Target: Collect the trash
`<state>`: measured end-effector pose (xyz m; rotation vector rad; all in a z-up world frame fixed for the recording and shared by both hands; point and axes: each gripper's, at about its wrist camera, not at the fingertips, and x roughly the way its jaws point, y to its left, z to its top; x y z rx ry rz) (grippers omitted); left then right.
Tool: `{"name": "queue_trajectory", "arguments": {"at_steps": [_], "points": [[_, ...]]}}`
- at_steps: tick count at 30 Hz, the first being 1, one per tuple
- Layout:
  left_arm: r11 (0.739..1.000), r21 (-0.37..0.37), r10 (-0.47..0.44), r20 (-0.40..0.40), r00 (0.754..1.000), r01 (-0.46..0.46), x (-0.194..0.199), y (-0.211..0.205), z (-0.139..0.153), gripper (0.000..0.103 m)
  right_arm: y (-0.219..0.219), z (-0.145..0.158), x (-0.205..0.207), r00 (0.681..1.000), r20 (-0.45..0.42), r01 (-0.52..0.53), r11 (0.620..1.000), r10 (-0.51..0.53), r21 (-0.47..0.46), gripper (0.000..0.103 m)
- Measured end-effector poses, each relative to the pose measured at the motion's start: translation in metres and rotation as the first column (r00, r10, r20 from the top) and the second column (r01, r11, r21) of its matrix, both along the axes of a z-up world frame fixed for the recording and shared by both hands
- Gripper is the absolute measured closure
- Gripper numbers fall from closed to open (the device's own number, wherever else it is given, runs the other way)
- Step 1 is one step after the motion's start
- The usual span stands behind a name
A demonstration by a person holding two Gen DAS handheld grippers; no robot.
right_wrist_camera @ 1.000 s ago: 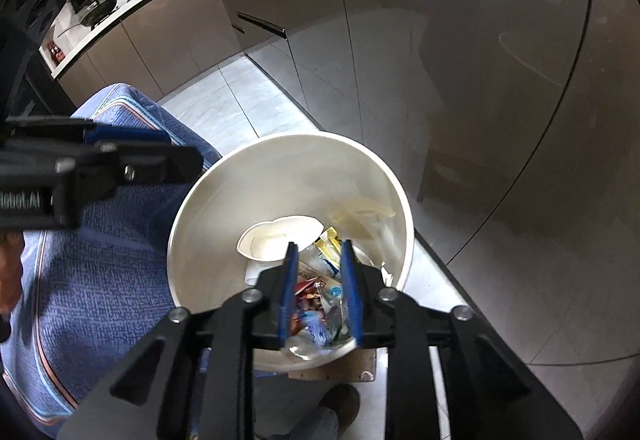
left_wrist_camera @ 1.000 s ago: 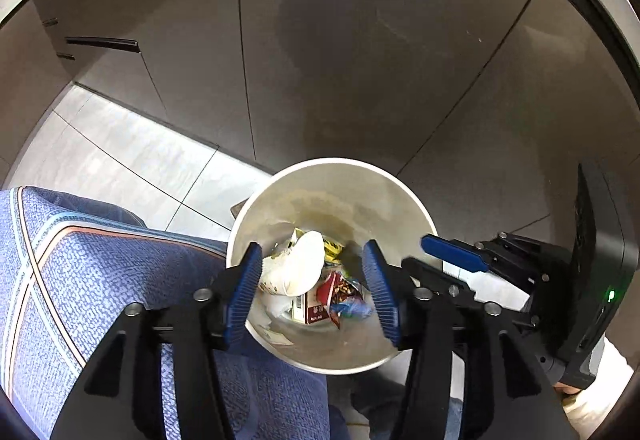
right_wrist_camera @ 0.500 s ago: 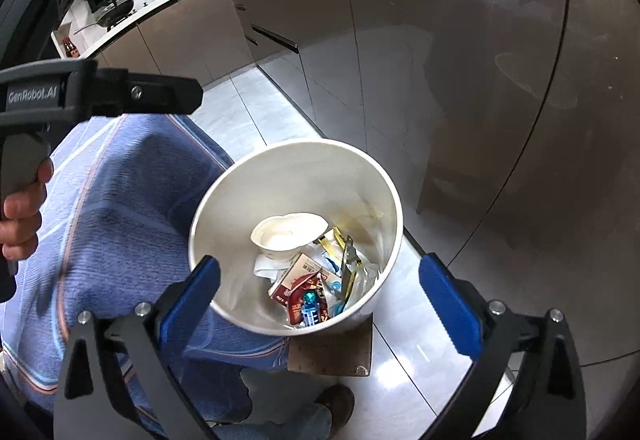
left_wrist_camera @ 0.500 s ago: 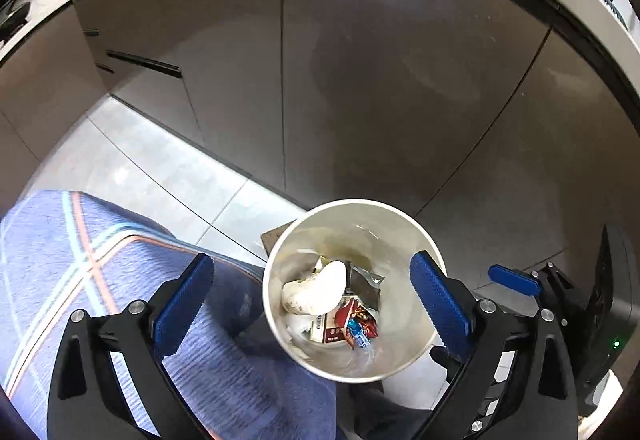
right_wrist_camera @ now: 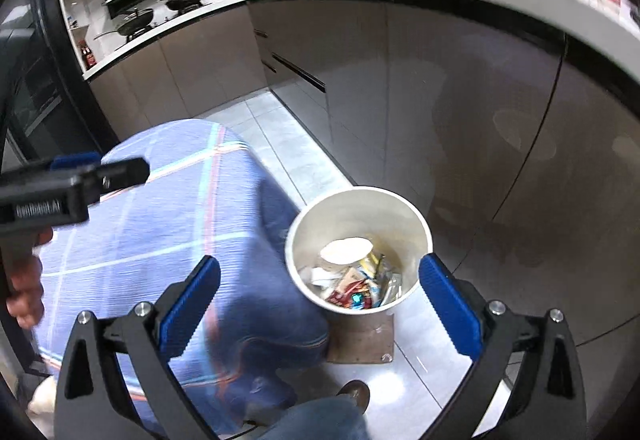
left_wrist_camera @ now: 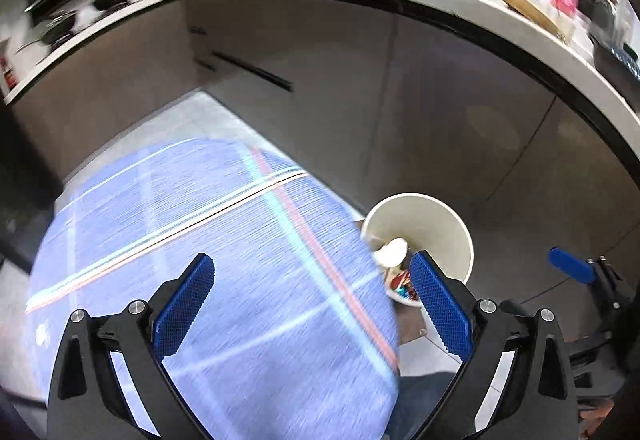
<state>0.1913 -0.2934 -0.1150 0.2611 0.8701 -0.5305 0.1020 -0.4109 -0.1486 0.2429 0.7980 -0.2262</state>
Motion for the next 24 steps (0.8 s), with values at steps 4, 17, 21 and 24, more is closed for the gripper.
{"name": "queue_trajectory", "arguments": {"at_steps": [4, 17, 21, 24], "points": [[0.997, 0.005, 0.078, 0.049, 0.996, -0.078, -0.032, 0.051, 0.029, 0.008, 0.037, 0.032, -0.011, 1.0, -0.007, -0.009, 1.0, 0.009, -0.012, 0.003], [0.947, -0.086, 0.317, 0.116, 0.941, -0.308, -0.116, 0.206, 0.094, 0.008, 0.144, 0.113, -0.065, 0.998, 0.056, -0.031, 0.995, 0.036, -0.092, 0.003], [0.937, -0.097, 0.346, 0.136, 0.928, -0.335, -0.141, 0.234, 0.104, 0.008, 0.169, 0.123, -0.08, 0.995, 0.074, -0.057, 0.994, 0.064, -0.094, 0.003], [0.932, -0.114, 0.358, 0.151, 0.921, -0.344, -0.159, 0.249, 0.112, 0.008, 0.186, 0.132, -0.091, 0.992, 0.091, -0.073, 0.992, 0.083, -0.107, 0.003]]}}
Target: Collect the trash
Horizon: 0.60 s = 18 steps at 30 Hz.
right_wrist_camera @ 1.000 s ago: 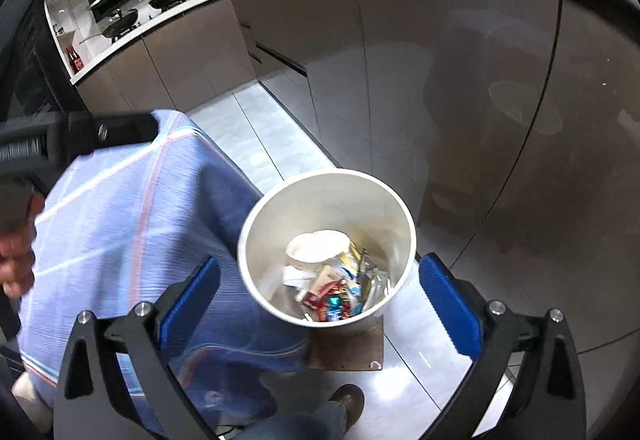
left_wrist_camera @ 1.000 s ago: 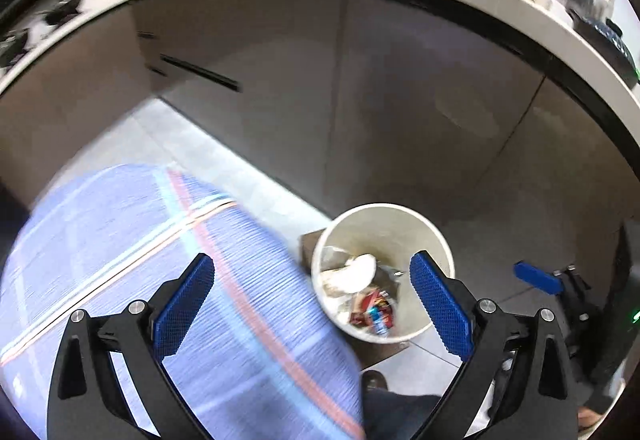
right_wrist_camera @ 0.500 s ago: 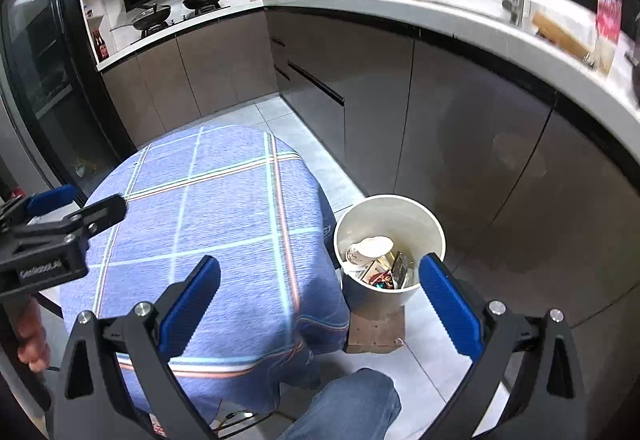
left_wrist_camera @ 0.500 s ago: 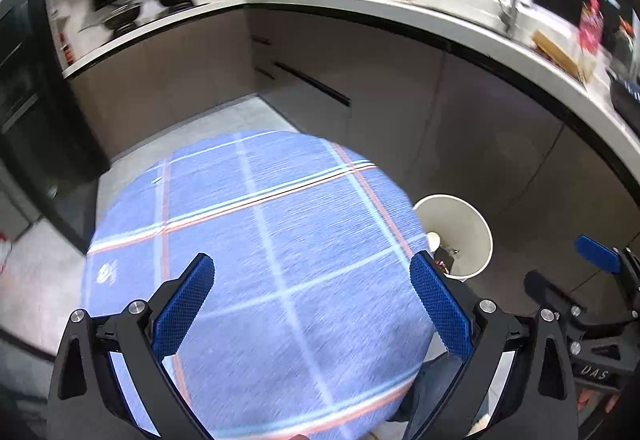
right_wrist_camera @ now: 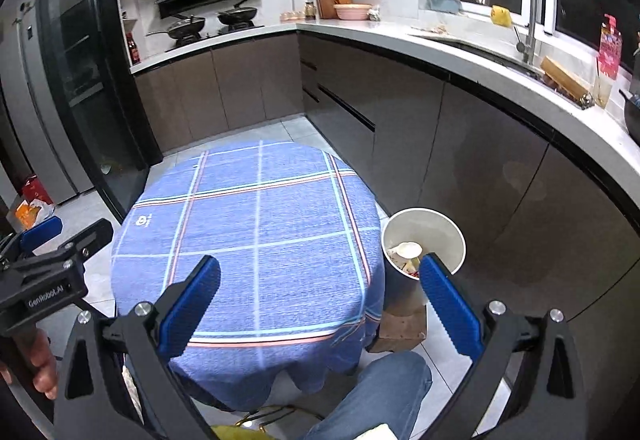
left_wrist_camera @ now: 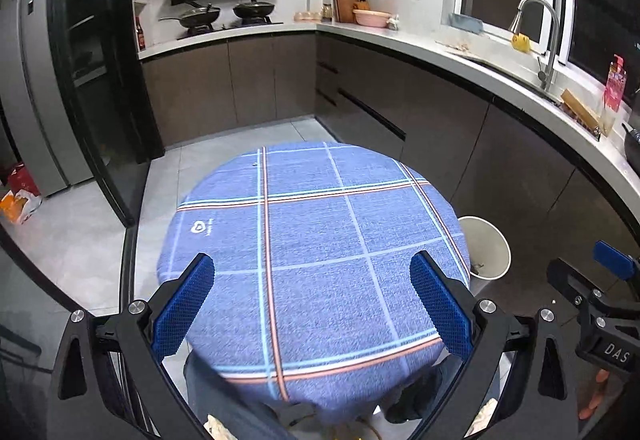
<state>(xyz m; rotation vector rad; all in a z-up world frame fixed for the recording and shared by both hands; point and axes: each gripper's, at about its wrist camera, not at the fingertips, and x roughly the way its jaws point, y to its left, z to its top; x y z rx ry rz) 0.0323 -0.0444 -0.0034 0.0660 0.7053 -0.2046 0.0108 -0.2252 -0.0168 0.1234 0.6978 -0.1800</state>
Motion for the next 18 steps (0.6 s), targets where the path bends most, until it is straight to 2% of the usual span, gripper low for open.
{"name": "queue_trajectory", "arguments": {"at_steps": [8, 18], "points": [[0.999, -0.021, 0.041, 0.076, 0.996, -0.04, -0.025, 0.021, 0.02, 0.008, 0.022, 0.019, -0.014, 0.998, 0.044, -0.034, 0.999, 0.035, -0.025, 0.003], [0.998, -0.032, 0.048, 0.104, 0.993, -0.045, -0.033, 0.028, 0.029, 0.008, 0.027, 0.023, -0.018, 0.997, 0.053, -0.046, 0.998, 0.048, -0.037, 0.003]]}}
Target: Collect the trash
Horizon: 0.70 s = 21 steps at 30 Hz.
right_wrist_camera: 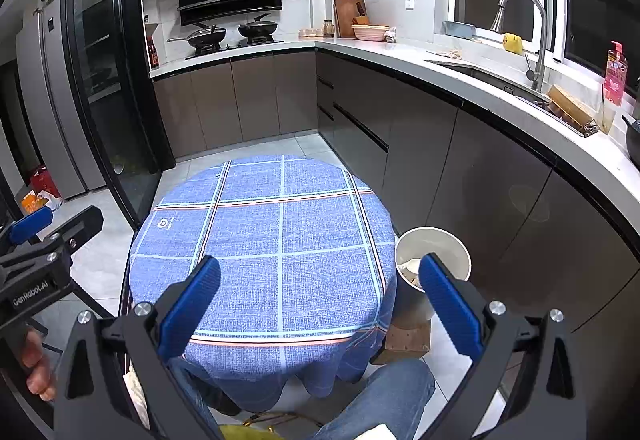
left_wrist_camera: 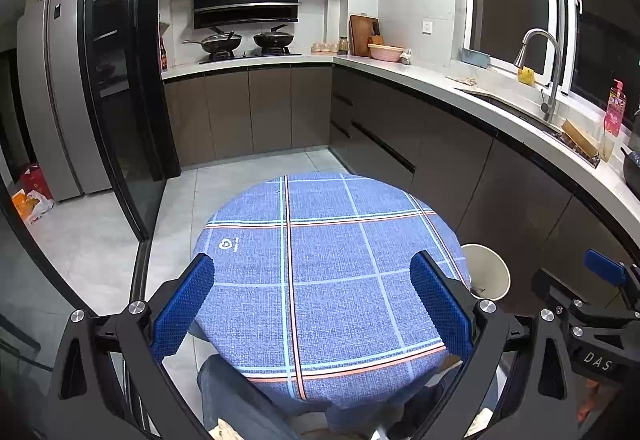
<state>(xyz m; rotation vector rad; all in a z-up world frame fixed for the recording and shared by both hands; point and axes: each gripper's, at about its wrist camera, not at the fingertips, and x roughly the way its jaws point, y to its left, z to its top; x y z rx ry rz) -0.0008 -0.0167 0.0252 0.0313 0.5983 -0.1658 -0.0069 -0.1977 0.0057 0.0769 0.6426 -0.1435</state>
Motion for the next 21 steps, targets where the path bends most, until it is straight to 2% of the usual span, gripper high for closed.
{"name": "queue_trajectory", "arguments": {"at_steps": [21], "points": [[1.0, -0.008, 0.004, -0.002, 1.0, -0.004, 0.0, 0.0041, -0.0022, 0.008, -0.0018, 0.0026, 0.0019, 1.0, 0.004, -0.003, 1.0, 0.003, 0.0, 0.003]]}}
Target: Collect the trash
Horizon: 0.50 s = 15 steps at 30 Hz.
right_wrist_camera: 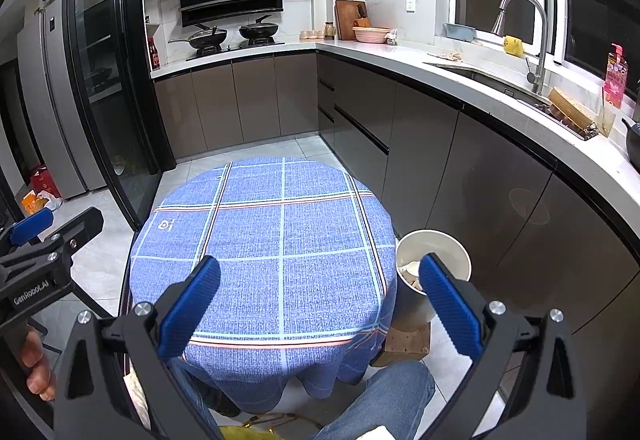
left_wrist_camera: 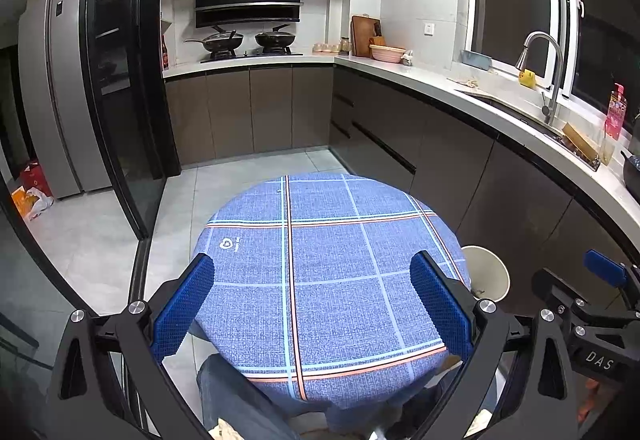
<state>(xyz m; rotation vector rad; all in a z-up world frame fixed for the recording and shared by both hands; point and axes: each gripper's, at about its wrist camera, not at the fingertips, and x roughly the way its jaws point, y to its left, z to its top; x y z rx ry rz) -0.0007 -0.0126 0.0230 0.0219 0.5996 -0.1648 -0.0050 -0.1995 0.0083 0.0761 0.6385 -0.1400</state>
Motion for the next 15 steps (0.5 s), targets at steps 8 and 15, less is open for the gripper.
{"name": "queue_trajectory", "arguments": {"at_steps": [8, 15], "points": [[1.0, -0.001, -0.002, 0.0, 1.0, 0.002, 0.0006, -0.002, 0.0019, 0.008, 0.0005, 0.0007, 0.0003, 1.0, 0.0, -0.001, 1.0, 0.001, -0.003, 0.003], [1.0, -0.001, -0.003, 0.0, 1.0, 0.003, -0.0005, -0.001, 0.0008, 0.008, -0.0007, 0.0007, 0.0015, 1.0, -0.001, -0.005, 1.0, 0.005, -0.003, 0.003]]}}
